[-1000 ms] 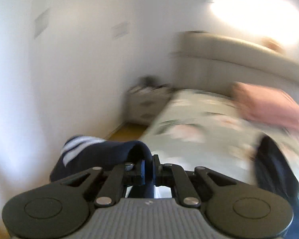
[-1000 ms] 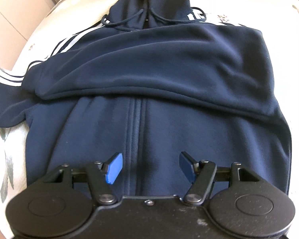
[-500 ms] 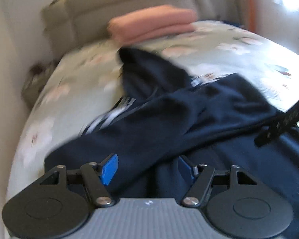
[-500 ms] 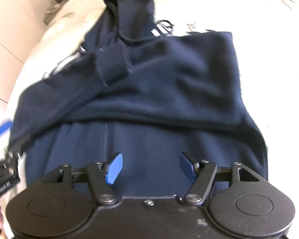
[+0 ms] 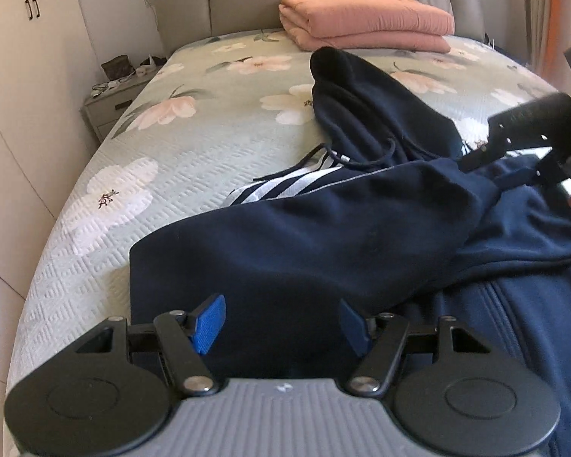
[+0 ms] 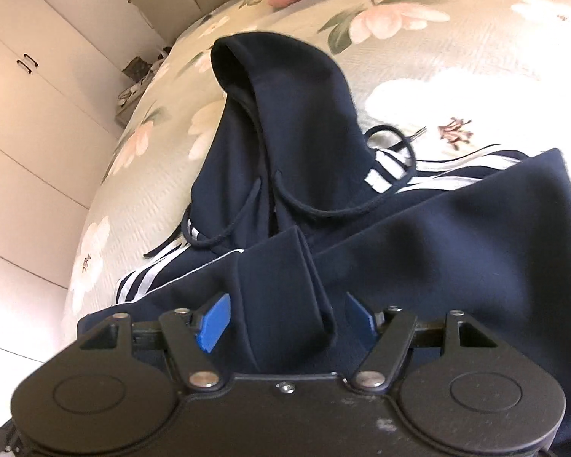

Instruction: Fold large clothes

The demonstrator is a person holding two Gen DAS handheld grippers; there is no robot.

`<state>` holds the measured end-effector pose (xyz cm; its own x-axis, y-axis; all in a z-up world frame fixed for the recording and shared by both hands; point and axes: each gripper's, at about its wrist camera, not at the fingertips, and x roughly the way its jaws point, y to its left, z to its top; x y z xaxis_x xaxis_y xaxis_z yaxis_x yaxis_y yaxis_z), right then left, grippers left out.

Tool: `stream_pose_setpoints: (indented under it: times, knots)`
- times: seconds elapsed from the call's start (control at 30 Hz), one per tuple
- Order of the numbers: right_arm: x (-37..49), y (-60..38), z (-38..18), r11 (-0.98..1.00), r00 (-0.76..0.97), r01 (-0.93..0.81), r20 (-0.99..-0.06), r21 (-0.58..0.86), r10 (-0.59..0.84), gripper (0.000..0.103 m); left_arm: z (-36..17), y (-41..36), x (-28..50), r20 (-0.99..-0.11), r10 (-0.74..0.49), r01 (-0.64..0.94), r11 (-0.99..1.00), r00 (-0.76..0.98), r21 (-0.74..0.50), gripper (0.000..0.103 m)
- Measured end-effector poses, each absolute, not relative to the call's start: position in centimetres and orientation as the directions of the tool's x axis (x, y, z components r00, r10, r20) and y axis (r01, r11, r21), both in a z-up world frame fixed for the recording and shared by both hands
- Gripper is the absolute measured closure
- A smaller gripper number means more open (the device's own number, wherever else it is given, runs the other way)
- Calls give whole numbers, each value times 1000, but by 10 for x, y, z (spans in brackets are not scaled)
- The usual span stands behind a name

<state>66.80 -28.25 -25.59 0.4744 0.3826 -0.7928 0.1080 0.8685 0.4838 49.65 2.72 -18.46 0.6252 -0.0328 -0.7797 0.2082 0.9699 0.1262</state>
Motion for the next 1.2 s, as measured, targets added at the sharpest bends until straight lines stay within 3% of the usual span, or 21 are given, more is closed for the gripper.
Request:
stream_pose_setpoints:
  times: [0.1,0.13,0.17,0.2,0.23,0.4,0.6,0.63,0.7,0.73,0.83,1.0,1.1,1.13,1.17,1.2]
  knots:
    - [674,-274,-266,850,436,94,-788,519,433,21,-190,27,502,-786,-29,204,971,618,125,35]
    - [672,-270,-266,850,439,82,-785,520,437,27,-192,29,505,-787,-30,201,972,616,120,35]
    - [668,-264,-261,869,461,55,-785,491,415,53,-194,30,506,-788,-31,198,973,615,117,36]
    - [665,-259,-256,889,476,27,-787,458,391,68,-196,31,507,-790,-30,197,974,612,115,41]
    - [661,-253,-249,909,495,-9,-788,418,367,95,-197,32,509,-796,-29,197,974,605,114,45]
    - [636,-257,-199,953,630,-74,-727,295,274,98,-189,30,513,-791,-41,204,973,610,107,47]
    - [594,-314,-141,982,769,54,-635,178,73,103,-169,16,512,-761,-100,245,966,641,80,46]
    - [594,-327,-144,970,746,63,-657,234,110,96,-171,13,513,-762,-106,247,966,638,73,46]
    - [602,-342,-168,929,664,79,-714,363,222,73,-177,9,516,-776,-109,247,967,621,62,46]
    - [607,-344,-182,905,626,79,-727,418,281,53,-180,6,517,-783,-107,244,968,612,59,46]
    - [623,-330,-219,867,535,73,-753,492,382,22,-189,2,517,-800,-118,245,969,589,37,46]
    - [640,-306,-255,878,438,70,-806,473,399,23,-202,-11,516,-820,-107,290,954,562,75,45]
    - [645,-297,-267,842,405,61,-785,535,470,22,-207,-13,516,-824,-114,301,951,555,71,45]
    - [645,-294,-268,824,403,39,-764,565,504,27,-206,-13,515,-822,-121,300,952,557,64,45]
    - [640,-289,-263,818,416,7,-746,575,521,58,-205,-12,515,-820,-124,296,953,559,58,45]
    - [636,-280,-256,831,418,-32,-748,555,516,79,-205,-12,515,-820,-126,291,955,559,52,45]
